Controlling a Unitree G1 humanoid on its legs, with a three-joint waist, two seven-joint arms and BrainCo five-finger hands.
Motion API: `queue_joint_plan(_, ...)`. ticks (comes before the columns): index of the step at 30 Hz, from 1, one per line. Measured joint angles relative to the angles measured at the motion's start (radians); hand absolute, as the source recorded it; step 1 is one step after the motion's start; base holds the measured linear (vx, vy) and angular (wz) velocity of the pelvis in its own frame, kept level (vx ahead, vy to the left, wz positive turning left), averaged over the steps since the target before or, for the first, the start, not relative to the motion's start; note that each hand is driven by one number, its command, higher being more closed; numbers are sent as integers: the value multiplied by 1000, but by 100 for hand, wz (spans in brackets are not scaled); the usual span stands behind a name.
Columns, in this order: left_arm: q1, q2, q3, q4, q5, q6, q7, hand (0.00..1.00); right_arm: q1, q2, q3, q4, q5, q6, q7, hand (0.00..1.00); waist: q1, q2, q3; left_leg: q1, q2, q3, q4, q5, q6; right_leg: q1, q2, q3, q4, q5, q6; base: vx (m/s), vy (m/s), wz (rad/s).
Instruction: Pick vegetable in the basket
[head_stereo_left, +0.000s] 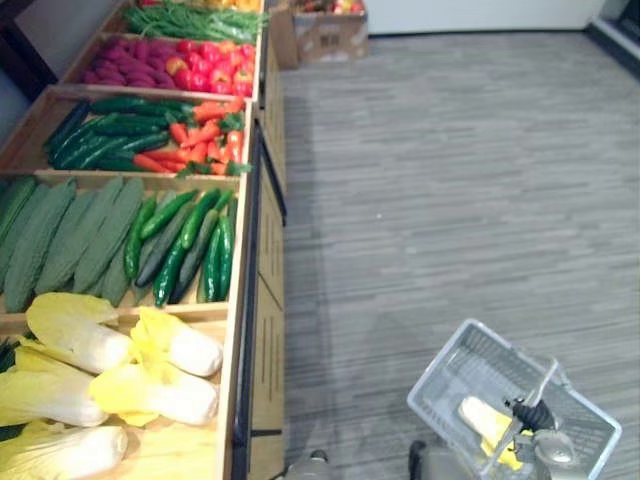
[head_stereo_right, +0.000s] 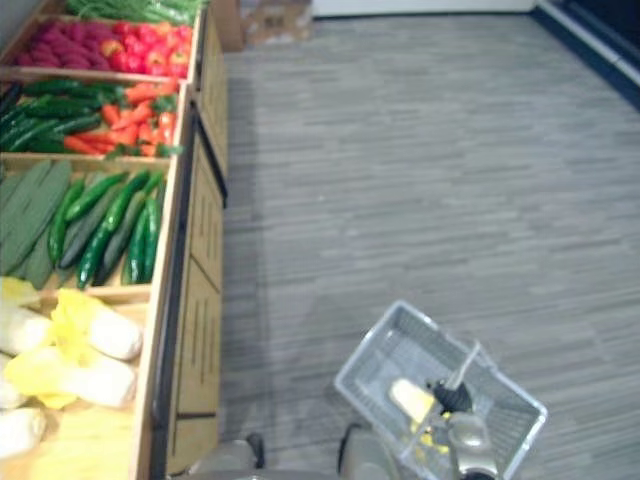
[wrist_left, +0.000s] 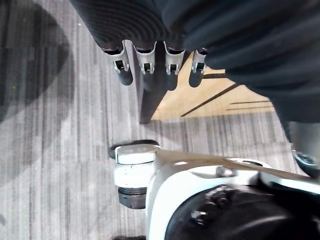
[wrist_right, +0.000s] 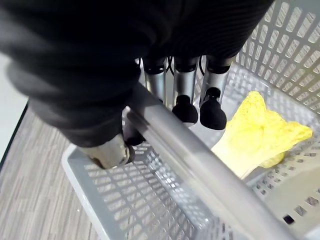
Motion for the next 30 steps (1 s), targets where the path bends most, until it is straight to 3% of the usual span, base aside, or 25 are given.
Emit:
queue_joint_plan(3,5,22,8,-1,32,1,15,0,45,29,-1,-12,-2,1,1,100,-9,-15,3,23,10,-43,2,-7,4,2,-29,-38,65,10,17,2,-80,36)
queue_joint_plan(4,-4,24,11,-3,36,1,19,0,71,33,-7,-12,-2,3,10,100,-12,-15,4,21,16,-67,1,-2,12,1,-51,-61,75,-17,-25,62,-113,51)
queue_joint_plan(7,-1,25,31,-3,36,12,27,0,73,32,-57,-12,-2,6,10,100,-28,-7,6,24,35,-95,1,-14,-7,-4,-103,-58,10,-52,-67,106,-157,32)
queue_joint_plan(9,5,41,44,-2,36,25,42,0,69,28,-92,-11,0,7,10,100,-32,2,7,25,74,-114,1,-28,-39,-22,-126,-46,-87,-51,-67,205,-300,26)
queue_joint_plan(11,9,52,46,-25,37,19,49,0,59,22,-109,-10,1,7,10,100,-33,3,4,46,144,-118,-2,-55,-113,-65,-147,-3,-212,-27,-49,310,-443,8)
queue_joint_plan(12,5,55,46,-32,37,16,49,0,58,22,-108,-10,1,7,10,100,-33,-3,0,60,158,-117,-9,-62,-128,-72,-155,3,-248,-11,-42,371,-548,-2)
queue_joint_plan(13,-23,38,44,-20,39,12,52,0,51,1,-109,1,1,14,8,100,-34,42,-7,87,219,-122,-34,-57,-152,-86,-101,-29,-181,-18,13,410,-501,-10)
queue_joint_plan(14,-43,18,36,-24,39,-3,47,0,39,-6,-108,3,0,22,4,100,-32,48,-19,88,238,-134,-46,-4,-151,-128,-79,-33,-113,-69,-8,470,-577,-20)
queue_joint_plan(15,-73,3,36,-34,39,-17,51,0,19,-12,-91,3,-1,23,-1,100,-37,53,-23,89,244,-155,-52,79,-180,-170,-76,-36,-22,-122,-7,455,-526,-20)
queue_joint_plan(18,-116,-26,40,-33,35,-32,61,0,17,-21,-61,5,-2,26,-1,100,-49,75,-40,37,276,-218,14,247,-157,-151,-38,-87,-5,-168,-67,364,-469,-3)
queue_joint_plan(19,-120,-29,49,-31,33,-33,73,0,19,-17,-46,5,-2,26,2,100,-63,70,-40,-14,283,-235,100,354,-104,-112,-18,-111,-41,-181,-84,259,-331,9)
queue_joint_plan(20,-120,-30,54,-30,30,-30,79,0,22,-15,-37,5,-2,25,2,100,-66,65,-40,-42,287,-224,147,414,-54,-89,-12,-118,-61,-186,-94,300,-383,9)
queue_joint_plan(21,-118,-31,62,-22,25,-27,84,0,35,-13,-24,3,-1,25,3,100,-65,50,-36,-93,302,-193,236,541,21,-35,-2,-128,-106,-191,-107,268,-326,-2)
queue_joint_plan(22,-114,-31,73,-19,22,-22,88,0,44,-18,-17,-2,-2,26,3,100,-54,40,-31,-144,310,-148,412,459,12,16,9,-128,-142,-197,-130,259,-321,-10)
queue_joint_plan(24,-97,-38,79,-23,19,-23,88,0,51,-23,-9,-3,-2,26,4,100,-48,42,-32,-179,308,-103,563,343,-6,69,24,-127,-185,-195,-149,264,-301,-20)
queue_joint_plan(26,-87,-52,87,-30,19,-26,88,0,65,-33,16,-6,-3,26,11,100,-29,45,-35,-239,229,-26,728,214,4,172,54,-119,-292,-185,-172,199,-186,-18)
queue_joint_plan(30,-81,-62,102,-31,19,-23,88,0,57,-36,32,-31,-4,27,14,100,-17,48,-35,-345,108,22,749,96,-24,248,86,-116,-394,-162,-188,214,-52,-8)
